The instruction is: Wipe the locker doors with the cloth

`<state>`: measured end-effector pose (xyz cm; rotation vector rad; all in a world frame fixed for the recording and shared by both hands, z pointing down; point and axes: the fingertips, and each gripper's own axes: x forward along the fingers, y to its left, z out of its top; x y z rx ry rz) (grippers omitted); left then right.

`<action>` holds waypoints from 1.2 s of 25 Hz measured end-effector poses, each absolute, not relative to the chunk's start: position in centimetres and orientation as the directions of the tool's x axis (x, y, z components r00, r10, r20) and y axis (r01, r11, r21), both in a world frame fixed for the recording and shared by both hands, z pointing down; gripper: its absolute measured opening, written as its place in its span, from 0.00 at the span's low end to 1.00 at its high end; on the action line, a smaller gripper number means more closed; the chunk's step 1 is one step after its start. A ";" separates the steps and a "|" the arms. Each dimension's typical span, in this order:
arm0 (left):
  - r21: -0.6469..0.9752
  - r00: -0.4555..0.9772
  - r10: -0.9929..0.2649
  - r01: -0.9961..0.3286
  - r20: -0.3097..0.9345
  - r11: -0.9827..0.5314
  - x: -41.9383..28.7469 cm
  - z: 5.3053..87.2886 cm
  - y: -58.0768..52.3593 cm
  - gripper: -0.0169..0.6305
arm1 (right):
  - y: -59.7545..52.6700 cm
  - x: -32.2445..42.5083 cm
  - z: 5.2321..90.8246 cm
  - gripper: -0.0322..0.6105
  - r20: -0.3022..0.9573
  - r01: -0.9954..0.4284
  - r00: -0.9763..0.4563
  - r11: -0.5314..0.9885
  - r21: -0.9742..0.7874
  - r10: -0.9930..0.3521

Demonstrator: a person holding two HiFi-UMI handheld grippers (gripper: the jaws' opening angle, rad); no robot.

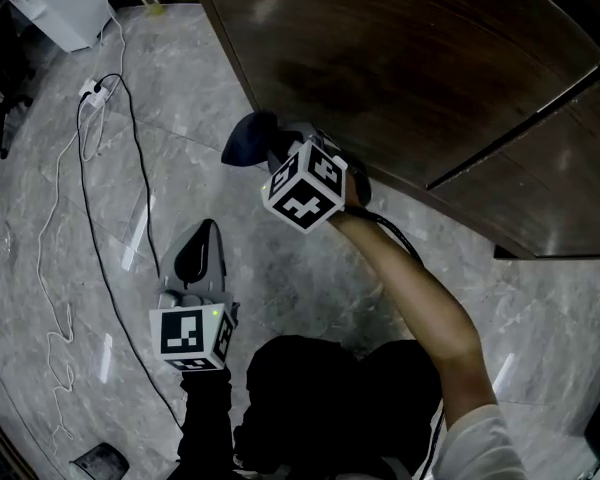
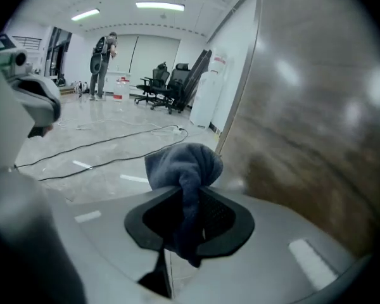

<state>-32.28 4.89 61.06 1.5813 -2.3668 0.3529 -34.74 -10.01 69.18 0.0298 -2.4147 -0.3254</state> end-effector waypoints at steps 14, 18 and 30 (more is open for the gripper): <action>-0.032 -0.235 -0.896 -0.970 0.377 0.241 -24.1 41.4 0.0 0.03 | -8.4 -14.9 47.6 0.17 0.569 -0.086 -0.812 0.991 0.106 -0.131; -0.032 -0.181 -0.903 -0.983 0.389 0.183 -22.2 32.2 -0.9 0.03 | -7.5 -9.9 36.8 0.17 0.522 -0.222 -0.824 0.973 0.063 -0.222; -0.014 0.014 -0.975 -1.000 0.224 -0.017 -8.9 0.2 -3.2 0.03 | -6.7 3.8 1.7 0.17 0.279 -0.606 -0.765 0.795 -0.009 -0.580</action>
